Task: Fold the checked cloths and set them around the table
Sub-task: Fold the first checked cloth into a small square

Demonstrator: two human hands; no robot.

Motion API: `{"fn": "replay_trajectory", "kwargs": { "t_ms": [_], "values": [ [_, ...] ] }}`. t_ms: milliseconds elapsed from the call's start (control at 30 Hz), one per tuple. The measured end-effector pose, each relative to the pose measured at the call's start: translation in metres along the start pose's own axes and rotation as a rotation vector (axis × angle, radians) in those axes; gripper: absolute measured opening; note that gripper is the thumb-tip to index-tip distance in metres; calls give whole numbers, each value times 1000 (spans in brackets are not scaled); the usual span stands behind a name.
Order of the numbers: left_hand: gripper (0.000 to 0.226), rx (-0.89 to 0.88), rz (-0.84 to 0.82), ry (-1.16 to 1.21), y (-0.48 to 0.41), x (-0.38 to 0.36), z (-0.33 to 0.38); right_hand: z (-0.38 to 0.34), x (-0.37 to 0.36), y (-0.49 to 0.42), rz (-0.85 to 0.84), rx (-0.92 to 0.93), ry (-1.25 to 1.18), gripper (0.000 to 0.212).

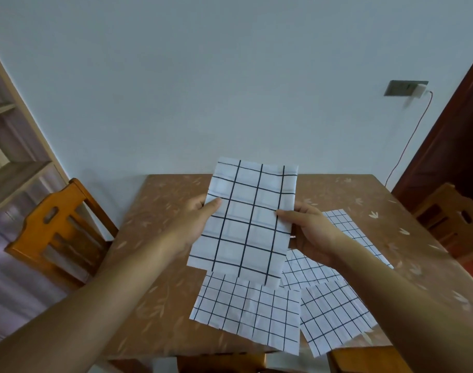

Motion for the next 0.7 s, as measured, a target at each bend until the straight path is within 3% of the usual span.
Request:
{"fn": "replay_trajectory", "kwargs": {
  "t_ms": [133,433,533,700],
  "values": [
    [22,18,44,44,-2,-2,-4,1,5,5,36,23,165,22],
    [23,154,8,226,-4,10,-11,6,15,6,-56,1,-88,25],
    [18,178,-88,279,-5,19,-12,6,14,8,-69,4,-73,45],
    [29,180,-106,286,-5,20,-6,5,15,5,-62,57,-9,46]
  ]
}}
Point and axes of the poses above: each hand's wrist, its own y-axis away from the middle knuckle, its own x-axis out of the back of the hand, z = x × y, the point moved 1 cm from there along -y, towards the middle knuckle, and after that the axes turned 13 degrees about -x, right-handed, at the moved point
